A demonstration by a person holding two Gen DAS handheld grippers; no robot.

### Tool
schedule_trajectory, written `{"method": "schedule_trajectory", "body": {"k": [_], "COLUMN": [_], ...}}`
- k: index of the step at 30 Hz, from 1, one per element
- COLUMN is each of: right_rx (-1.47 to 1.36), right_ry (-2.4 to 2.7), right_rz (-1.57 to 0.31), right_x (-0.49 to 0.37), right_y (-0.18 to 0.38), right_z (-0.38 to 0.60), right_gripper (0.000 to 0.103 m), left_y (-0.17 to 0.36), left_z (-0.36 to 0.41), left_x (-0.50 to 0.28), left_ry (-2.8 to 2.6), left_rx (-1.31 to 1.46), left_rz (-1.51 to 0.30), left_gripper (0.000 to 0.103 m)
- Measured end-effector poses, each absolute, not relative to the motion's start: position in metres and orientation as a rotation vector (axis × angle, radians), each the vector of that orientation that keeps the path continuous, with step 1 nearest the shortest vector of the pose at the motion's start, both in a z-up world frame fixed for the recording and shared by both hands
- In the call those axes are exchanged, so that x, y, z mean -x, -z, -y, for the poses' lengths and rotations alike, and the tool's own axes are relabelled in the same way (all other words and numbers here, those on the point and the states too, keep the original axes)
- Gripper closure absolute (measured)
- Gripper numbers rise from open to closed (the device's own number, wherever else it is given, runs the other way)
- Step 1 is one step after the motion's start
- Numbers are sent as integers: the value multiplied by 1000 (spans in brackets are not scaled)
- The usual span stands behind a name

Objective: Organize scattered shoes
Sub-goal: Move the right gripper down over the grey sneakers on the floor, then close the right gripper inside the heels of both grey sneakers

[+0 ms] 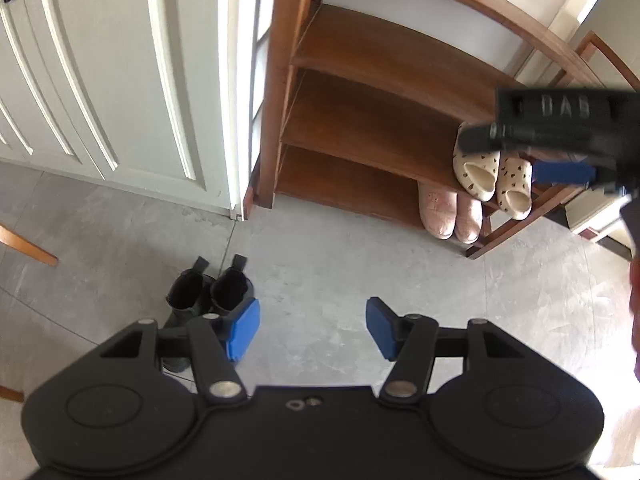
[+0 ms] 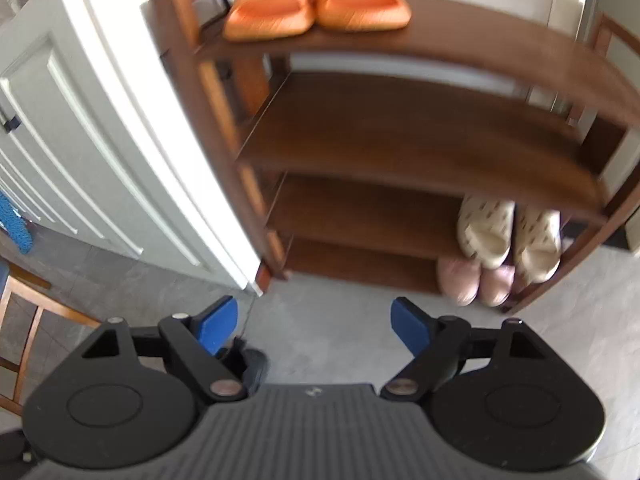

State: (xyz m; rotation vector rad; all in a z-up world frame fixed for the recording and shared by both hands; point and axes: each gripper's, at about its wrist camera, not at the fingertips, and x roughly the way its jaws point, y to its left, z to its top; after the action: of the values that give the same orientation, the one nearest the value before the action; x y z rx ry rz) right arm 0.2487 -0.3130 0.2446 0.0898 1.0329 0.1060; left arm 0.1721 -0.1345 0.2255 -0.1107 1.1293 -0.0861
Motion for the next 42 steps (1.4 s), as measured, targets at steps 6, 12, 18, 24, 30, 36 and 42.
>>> {"method": "schedule_trajectory", "body": {"k": [6,12,18,24,30,36,42], "right_rx": [-123,-170,-146,-249,-235,-213,-141], "right_ry": [-81,-102,-152,-100,-42,25,58], "right_rz": [-1037,-1078,-1206,-1270,-1314,-1367,-1381], "right_x": [-189,-145,-105,-77,-56,-39,-31], "right_y": [-176,-103,-32,35,109,191,238], "right_z": [232,152,55,-52,-140,-195,-214], "right_gripper": [17,17,17,17,17,17,18], "left_y": [-168,-107,-72,-23,32,68,89], "left_z": [75,12,-64,-158,-251,-299,-312], "left_x": [-133,-93,-52,-35,-32,-26,-35], "left_ry": [101,96,32,14,52,114,121], "left_rx": [-28,-71,-91,-130,-137,-160,-72], "left_rz": [-1089,-1173,-1188,-1230,-1254,-1263,-1261], "left_gripper": [44,44,44,44,44,44,44]}}
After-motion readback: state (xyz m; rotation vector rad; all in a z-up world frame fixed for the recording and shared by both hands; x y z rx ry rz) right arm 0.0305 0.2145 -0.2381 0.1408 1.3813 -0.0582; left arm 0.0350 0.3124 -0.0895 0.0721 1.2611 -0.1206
